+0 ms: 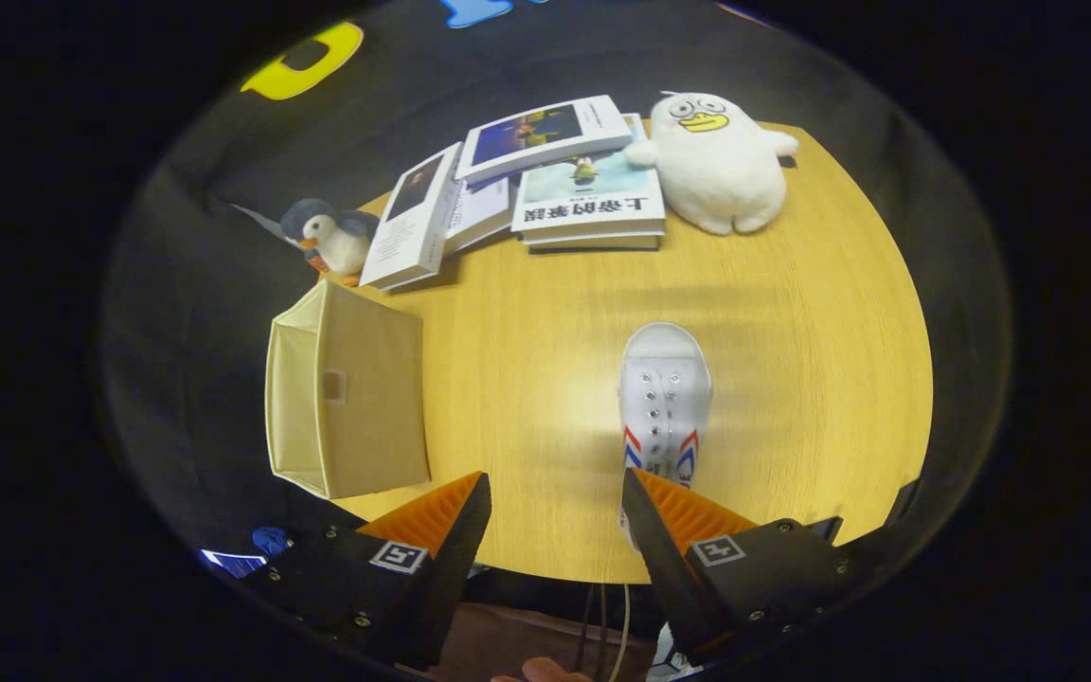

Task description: Open the storage box then place both shoes into the box .Put the left shoe in first, then the right shoe, with the right side of both shoes facing outward in a uniform manner.

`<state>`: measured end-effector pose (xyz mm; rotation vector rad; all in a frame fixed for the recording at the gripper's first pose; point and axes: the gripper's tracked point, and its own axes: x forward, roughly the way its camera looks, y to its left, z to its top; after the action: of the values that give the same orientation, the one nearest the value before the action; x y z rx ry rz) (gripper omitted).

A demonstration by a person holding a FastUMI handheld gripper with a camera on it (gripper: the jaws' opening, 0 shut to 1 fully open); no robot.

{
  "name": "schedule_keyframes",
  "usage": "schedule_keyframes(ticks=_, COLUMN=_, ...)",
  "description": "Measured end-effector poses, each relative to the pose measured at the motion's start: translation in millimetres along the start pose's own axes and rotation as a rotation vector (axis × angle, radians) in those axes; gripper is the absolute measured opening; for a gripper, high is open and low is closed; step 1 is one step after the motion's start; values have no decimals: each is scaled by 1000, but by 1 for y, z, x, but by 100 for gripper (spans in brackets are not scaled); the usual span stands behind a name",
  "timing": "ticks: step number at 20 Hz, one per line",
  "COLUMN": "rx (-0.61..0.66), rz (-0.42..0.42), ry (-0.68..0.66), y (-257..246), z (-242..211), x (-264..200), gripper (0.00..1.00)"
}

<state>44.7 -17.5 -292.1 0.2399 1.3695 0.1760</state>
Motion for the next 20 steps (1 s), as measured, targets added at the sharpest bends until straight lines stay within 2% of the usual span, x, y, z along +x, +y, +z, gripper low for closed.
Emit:
schedule_keyframes(ticks=9, rx=26, rz=-108, ry=72, y=-70, z=-36, x=27, gripper=86)
schedule_keyframes(ticks=14, rx=58, rz=-98, ry=127, y=-88, z=-45, x=55, gripper=86)
schedule_keyframes(ticks=20, rx=27, rz=-154, ry=163, y=-116, z=-40, x=89, gripper=84)
